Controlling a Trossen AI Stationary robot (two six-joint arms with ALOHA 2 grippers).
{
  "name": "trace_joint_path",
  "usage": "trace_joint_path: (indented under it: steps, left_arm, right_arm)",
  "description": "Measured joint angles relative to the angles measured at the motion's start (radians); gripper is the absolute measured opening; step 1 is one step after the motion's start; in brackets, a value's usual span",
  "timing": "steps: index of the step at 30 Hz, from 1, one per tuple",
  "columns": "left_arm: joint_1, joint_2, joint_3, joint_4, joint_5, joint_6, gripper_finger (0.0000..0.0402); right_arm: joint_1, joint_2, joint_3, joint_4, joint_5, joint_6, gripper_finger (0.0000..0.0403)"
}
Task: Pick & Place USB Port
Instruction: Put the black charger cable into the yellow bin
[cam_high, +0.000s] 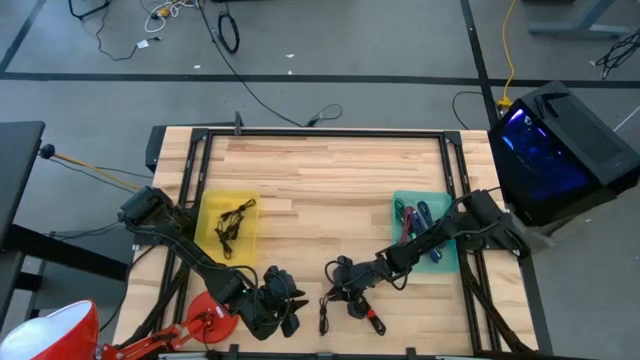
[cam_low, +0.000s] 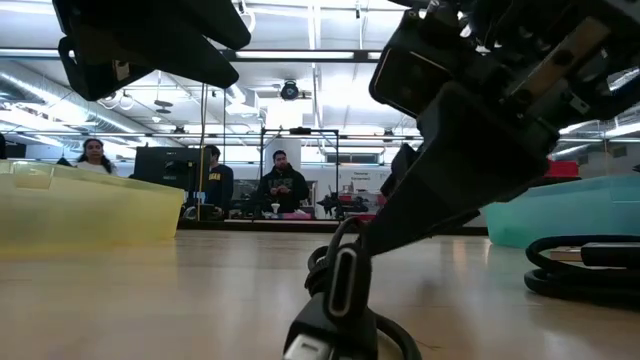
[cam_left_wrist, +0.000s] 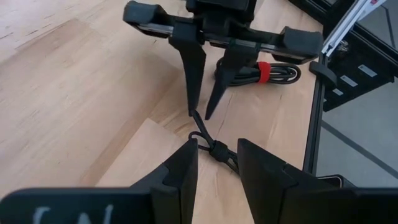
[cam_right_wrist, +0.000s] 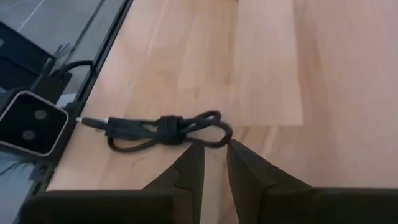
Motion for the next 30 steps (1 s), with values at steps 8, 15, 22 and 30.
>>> trace_joint_path:
  steps: [8,15,22,30]
  left_arm:
    - [0.0,0.0,0.0,0.002,0.0,0.016,0.0117]
    - [0.0,0.0,0.0,0.002,0.0,0.016,0.0117]
    - [0.0,0.0,0.0,0.003,0.0,0.016,0.0117]
    - [0.0,0.0,0.0,0.003,-0.041,0.017,0.0117]
  right_arm:
    - [0.0,-0.001,0.0,0.037,0.012,0.0,0.0072]
    - [0.0,0.001,0.0,0.034,0.012,-0.004,0.0072]
    - [-0.003,0.001,0.0,0.019,-0.037,-0.026,0.0011]
    - [-0.028,-0.024,0.0,-0.001,-0.018,-0.011,0.0003]
